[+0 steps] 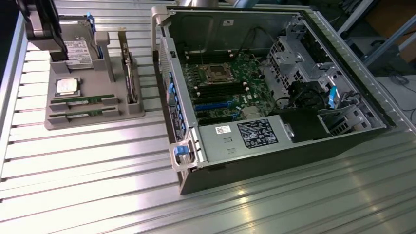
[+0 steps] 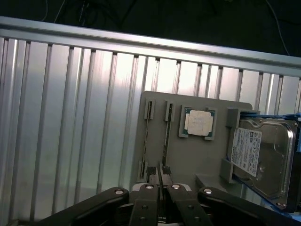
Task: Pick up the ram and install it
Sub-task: 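Pick up the ram and move it above insertion slot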
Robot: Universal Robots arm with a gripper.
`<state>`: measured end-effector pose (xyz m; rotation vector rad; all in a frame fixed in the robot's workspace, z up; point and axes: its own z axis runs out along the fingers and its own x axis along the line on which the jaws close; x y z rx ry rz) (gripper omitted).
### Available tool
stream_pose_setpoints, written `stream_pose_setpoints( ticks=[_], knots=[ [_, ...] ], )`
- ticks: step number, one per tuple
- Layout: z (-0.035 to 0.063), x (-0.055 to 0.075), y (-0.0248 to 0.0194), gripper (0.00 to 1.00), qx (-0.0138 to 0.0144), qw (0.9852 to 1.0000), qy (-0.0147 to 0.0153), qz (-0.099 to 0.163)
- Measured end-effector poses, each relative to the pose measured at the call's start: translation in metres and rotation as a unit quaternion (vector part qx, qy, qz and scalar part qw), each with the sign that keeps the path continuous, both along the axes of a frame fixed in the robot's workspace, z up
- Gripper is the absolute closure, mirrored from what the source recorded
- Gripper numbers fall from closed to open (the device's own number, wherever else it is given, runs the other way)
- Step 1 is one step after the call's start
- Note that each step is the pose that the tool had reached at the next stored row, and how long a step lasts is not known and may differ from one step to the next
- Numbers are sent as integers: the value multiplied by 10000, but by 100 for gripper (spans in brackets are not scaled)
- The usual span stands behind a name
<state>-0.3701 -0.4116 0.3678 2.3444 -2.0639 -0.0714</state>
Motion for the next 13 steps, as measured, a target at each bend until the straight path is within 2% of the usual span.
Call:
stream_pose_setpoints(
  ticks=[1, 2, 5, 7, 13],
  knots=[
    [0, 0, 0, 75, 0, 10000, 0, 0],
    [0, 0, 0, 68, 0, 10000, 0, 0],
    [-3, 0, 0, 68, 3, 10000, 0, 0],
    [-38, 0, 0, 68, 21, 10000, 0, 0],
    [-256, 0, 0, 68, 21, 10000, 0, 0]
  ],
)
